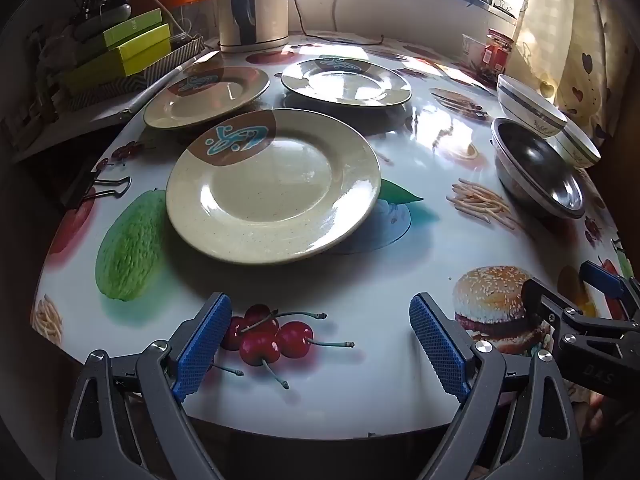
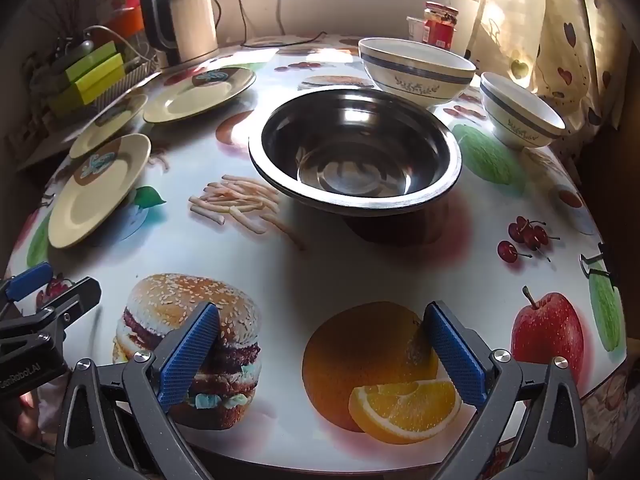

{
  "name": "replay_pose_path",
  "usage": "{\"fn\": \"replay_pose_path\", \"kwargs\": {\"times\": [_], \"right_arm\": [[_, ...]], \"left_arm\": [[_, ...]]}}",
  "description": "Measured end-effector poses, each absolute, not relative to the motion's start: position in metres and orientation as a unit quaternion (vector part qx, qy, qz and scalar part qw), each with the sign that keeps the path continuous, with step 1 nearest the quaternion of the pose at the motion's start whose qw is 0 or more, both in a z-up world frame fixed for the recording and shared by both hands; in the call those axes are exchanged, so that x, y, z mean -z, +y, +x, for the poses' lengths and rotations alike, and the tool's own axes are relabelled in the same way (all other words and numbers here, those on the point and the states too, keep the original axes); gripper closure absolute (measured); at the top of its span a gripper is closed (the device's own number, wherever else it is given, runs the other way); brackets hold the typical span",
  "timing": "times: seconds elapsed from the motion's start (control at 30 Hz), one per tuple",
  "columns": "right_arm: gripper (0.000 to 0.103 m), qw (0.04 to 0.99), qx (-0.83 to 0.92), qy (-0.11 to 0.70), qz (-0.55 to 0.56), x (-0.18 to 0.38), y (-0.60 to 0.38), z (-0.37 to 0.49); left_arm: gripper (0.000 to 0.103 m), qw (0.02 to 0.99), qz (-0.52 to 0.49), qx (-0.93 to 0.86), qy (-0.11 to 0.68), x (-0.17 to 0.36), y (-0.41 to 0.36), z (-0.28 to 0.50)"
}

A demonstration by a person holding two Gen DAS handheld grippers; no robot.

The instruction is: Organize plates and bowls

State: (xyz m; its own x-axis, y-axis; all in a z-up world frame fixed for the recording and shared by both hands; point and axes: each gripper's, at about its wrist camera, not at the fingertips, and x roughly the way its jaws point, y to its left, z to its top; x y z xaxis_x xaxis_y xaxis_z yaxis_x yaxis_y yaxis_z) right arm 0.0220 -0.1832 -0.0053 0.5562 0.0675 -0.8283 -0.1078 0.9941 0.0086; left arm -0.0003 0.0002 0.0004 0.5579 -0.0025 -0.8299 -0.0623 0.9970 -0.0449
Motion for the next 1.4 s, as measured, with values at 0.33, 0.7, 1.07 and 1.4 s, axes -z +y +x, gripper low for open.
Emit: {"fn": "replay_pose_path", "kwargs": {"times": [0.33, 0.7, 1.07, 1.4], "right_arm": [[0.000, 0.884, -0.047, 0.464, -0.022, 0.005, -0.183, 0.022], [0.000, 0.886, -0.046, 0.461, -0.021, 0.006, -0.183, 0.022], [0.000, 0.885, -0.042, 0.464, -0.019, 0.003, -0.183, 0.027], [0.000, 0.886, -0.040, 0.462, -0.018, 0.004, -0.188, 0.018]], "left_arm": [[0.012, 0.886, -0.028, -0.018, 0.463, -0.004, -0.001, -0.006], [0.012, 0.886, -0.010, -0.036, 0.461, -0.013, -0.003, -0.002], [0.012, 0.890, -0.021, -0.024, 0.455, -0.015, -0.005, -0.004], [0.012, 0.891, -0.022, -0.032, 0.451, -0.017, -0.004, -0.009]]}}
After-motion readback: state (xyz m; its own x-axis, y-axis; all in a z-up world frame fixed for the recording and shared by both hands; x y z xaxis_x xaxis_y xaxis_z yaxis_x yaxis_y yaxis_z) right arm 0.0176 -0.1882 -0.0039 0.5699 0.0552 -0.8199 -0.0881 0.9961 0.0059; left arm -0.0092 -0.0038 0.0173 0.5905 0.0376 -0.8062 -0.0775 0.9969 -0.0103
